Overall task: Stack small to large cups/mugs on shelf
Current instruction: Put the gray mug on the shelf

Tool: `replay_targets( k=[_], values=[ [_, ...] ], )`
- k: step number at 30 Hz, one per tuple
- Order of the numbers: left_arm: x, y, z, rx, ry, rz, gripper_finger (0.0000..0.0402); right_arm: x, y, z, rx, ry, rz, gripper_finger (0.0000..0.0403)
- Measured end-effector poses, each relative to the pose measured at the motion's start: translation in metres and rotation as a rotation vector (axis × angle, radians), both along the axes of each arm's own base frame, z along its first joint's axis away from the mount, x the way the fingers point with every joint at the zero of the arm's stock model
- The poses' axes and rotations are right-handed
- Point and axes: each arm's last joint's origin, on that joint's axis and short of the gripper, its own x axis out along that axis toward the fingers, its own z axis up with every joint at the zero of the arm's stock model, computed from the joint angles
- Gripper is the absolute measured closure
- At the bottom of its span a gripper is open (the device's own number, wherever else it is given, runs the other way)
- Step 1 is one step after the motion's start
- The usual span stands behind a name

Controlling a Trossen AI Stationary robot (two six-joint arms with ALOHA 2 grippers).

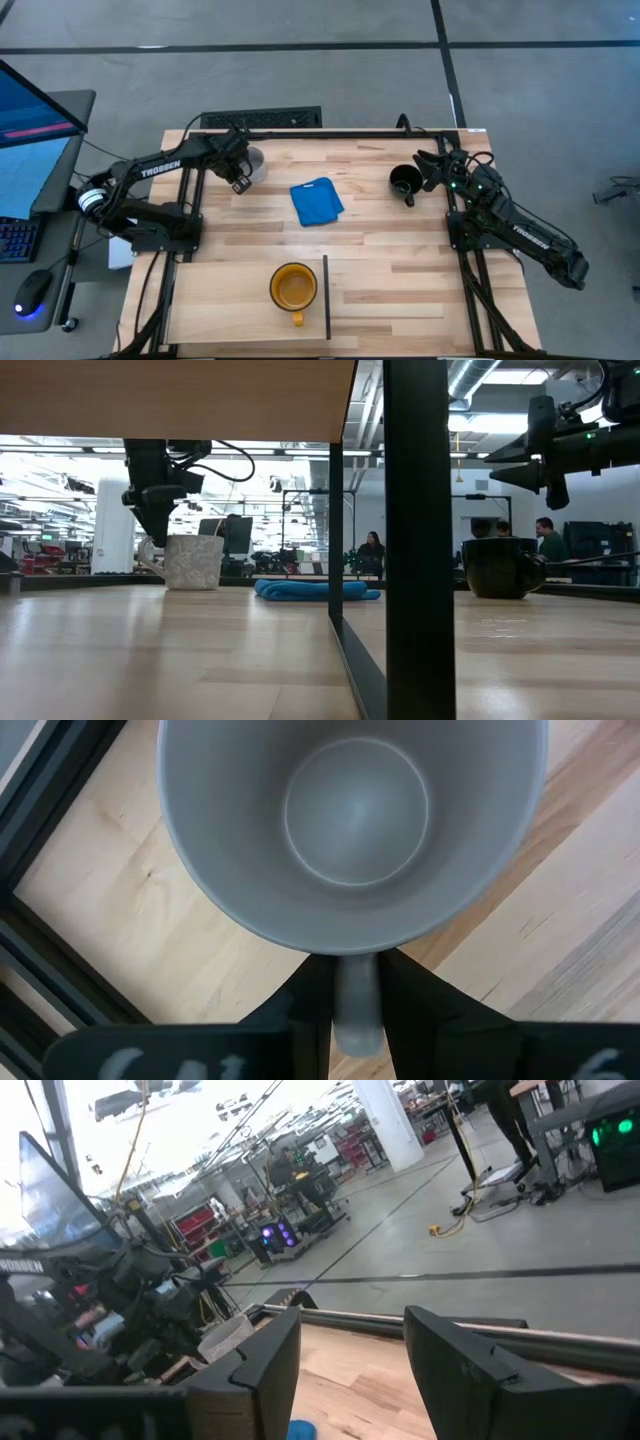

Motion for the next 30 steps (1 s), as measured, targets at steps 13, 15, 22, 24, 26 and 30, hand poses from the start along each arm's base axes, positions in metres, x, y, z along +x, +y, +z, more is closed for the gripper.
replay_targets(
  k=[13,15,22,24,26,30],
  values=[
    [-0.002,-0.002,0.005,-0.007,-0.032,0.045,0.0354,0.0,0.0,0.0,0.04,-0.032,0.001,0.02],
    [-0.002,-0.002,0.012,-0.007,-0.04,0.045,0.0354,0.0,0.0,0.0,0.04,-0.032,0.001,0.02],
    [-0.004,-0.007,0.047,-0.017,-0.065,0.044,0.0354,0.0,0.0,0.0,0.04,-0.032,0.0,0.02],
    [-0.003,-0.009,0.059,-0.011,-0.077,0.047,0.0354,0.0,0.0,0.0,0.04,-0.032,0.0,0.02],
    [-0.004,-0.013,0.07,-0.015,-0.081,0.046,0.0354,0.0,0.0,0.0,0.04,-0.032,0.0,0.02],
    [-0.004,-0.025,0.088,-0.033,-0.087,0.051,0.0354,0.0,0.0,0.0,0.039,-0.031,0.0,0.02]
  ],
)
